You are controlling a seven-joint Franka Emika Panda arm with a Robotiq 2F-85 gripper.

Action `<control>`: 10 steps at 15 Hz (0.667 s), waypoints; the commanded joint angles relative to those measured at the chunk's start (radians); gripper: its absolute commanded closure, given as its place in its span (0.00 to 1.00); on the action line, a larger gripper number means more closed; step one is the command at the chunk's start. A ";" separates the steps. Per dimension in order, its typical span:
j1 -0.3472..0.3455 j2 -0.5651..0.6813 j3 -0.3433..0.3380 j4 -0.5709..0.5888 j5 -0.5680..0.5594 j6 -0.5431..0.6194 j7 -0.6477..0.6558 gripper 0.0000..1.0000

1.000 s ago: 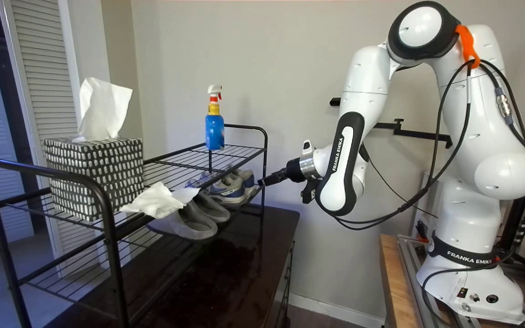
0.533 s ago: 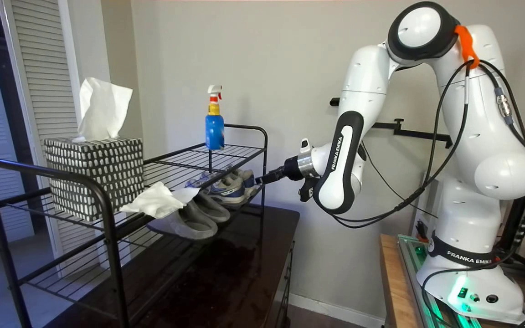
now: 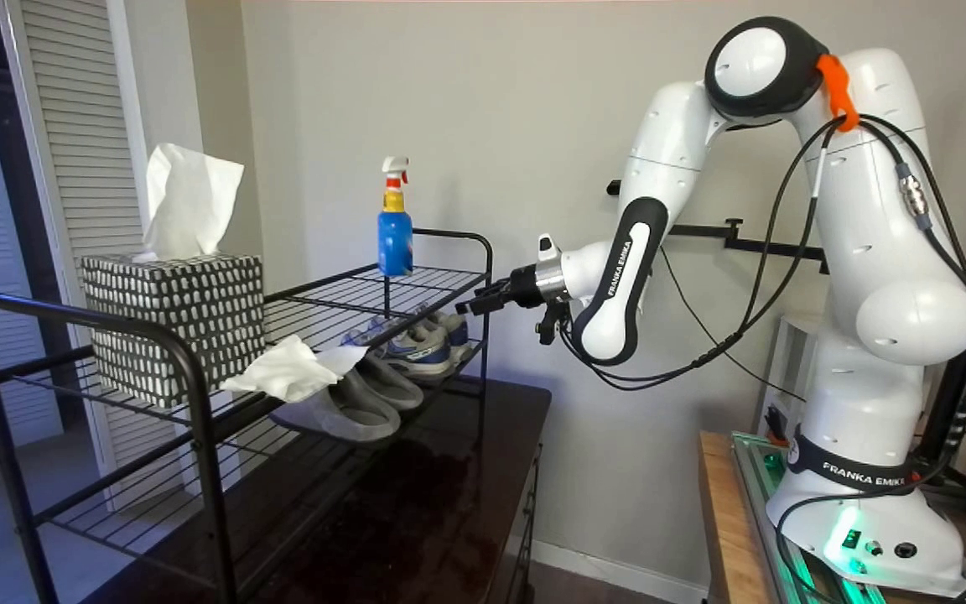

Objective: Move the blue sneakers

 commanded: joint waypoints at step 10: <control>-0.127 0.119 0.049 0.203 -0.256 -0.107 0.203 0.00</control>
